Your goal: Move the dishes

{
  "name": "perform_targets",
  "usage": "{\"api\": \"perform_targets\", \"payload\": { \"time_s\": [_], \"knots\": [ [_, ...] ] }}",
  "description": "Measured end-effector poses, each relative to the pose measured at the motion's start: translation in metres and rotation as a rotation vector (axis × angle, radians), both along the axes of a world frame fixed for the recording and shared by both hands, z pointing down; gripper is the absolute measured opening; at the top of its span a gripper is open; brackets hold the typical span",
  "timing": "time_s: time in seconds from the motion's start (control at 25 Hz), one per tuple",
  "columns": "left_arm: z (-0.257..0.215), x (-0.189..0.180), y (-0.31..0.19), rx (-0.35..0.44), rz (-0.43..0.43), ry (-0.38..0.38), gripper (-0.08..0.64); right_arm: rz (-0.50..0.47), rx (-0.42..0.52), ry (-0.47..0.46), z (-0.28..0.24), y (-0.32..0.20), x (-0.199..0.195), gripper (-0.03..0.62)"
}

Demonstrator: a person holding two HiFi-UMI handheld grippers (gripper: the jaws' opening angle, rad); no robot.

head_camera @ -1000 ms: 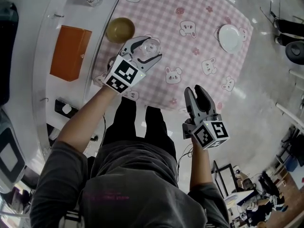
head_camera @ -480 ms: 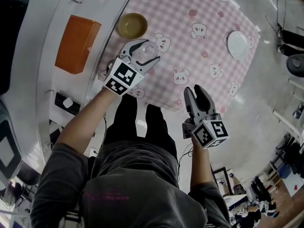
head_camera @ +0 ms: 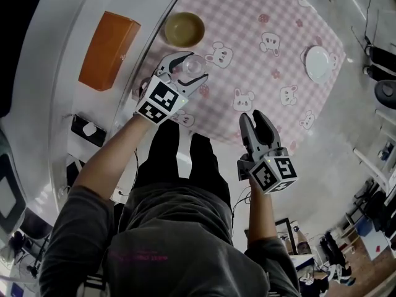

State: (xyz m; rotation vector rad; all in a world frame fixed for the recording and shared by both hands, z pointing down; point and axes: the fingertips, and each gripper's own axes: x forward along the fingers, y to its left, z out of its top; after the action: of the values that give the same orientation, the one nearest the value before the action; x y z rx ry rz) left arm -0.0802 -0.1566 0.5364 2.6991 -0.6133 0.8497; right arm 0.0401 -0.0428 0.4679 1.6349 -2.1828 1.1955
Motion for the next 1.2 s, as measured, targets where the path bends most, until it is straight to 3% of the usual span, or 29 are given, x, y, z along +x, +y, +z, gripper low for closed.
{"api": "perform_targets", "payload": {
  "time_s": [0.6, 1.2],
  "knots": [
    [0.022, -0.017, 0.0, -0.016, -0.014, -0.044, 0.273, -0.02, -0.031, 0.011, 0.013, 0.0, -0.008, 0.163],
    [0.022, -0.018, 0.002, 0.027, -0.003, -0.024, 0.275, -0.02, -0.044, 0.017, 0.013, 0.0, -0.01, 0.163]
  ]
}}
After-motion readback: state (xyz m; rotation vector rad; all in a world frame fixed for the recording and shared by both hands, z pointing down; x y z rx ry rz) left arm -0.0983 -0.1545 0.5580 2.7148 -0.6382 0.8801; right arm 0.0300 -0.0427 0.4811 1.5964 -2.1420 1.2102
